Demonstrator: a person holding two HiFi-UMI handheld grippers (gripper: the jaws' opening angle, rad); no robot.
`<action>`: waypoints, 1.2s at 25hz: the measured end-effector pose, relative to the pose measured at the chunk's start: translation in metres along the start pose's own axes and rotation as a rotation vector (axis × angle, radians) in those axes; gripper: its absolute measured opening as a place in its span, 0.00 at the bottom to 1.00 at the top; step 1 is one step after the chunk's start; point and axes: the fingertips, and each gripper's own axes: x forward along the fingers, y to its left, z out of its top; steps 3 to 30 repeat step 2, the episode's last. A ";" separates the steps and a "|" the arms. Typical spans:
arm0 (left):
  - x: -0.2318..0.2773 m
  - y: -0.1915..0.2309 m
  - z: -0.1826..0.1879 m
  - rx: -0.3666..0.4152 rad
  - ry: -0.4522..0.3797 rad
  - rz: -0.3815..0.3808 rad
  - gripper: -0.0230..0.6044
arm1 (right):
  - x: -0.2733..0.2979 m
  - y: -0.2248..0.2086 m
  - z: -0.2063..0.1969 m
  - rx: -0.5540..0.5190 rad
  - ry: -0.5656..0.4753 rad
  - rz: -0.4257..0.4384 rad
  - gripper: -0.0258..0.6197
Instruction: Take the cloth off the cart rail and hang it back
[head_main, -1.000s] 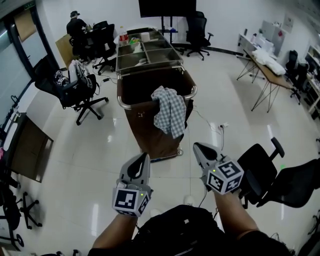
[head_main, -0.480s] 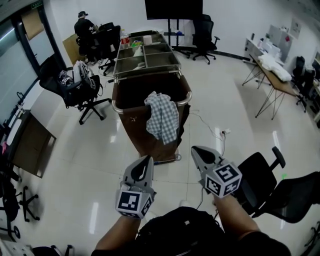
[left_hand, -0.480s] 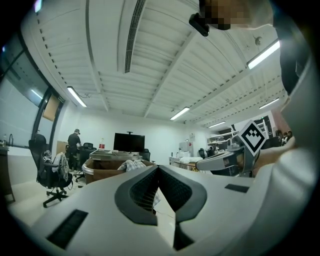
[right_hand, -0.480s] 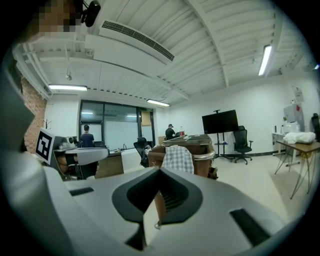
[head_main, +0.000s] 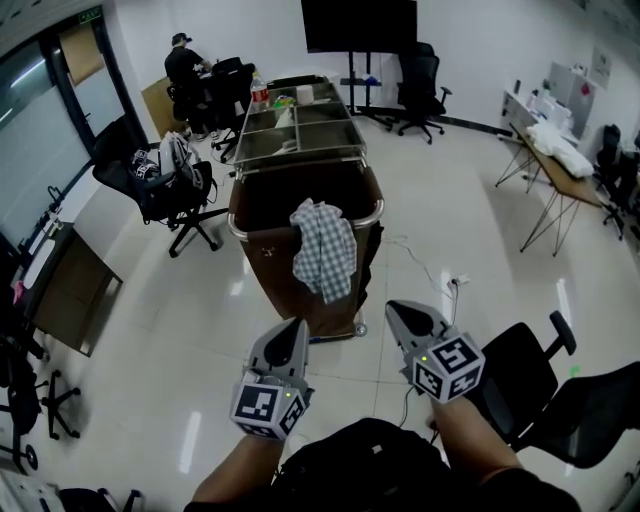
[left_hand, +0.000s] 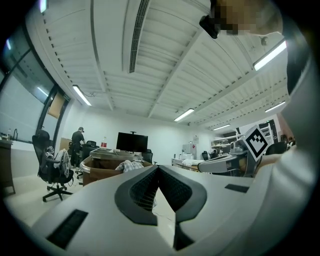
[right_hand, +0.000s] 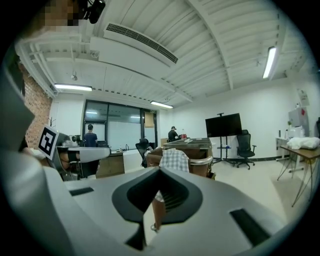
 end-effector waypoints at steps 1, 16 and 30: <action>0.001 -0.002 -0.001 0.004 0.004 -0.002 0.04 | -0.002 -0.002 0.000 0.001 -0.001 -0.001 0.05; 0.002 -0.004 -0.001 0.009 0.007 -0.003 0.04 | -0.003 -0.004 0.000 0.002 -0.002 -0.003 0.05; 0.002 -0.004 -0.001 0.009 0.007 -0.003 0.04 | -0.003 -0.004 0.000 0.002 -0.002 -0.003 0.05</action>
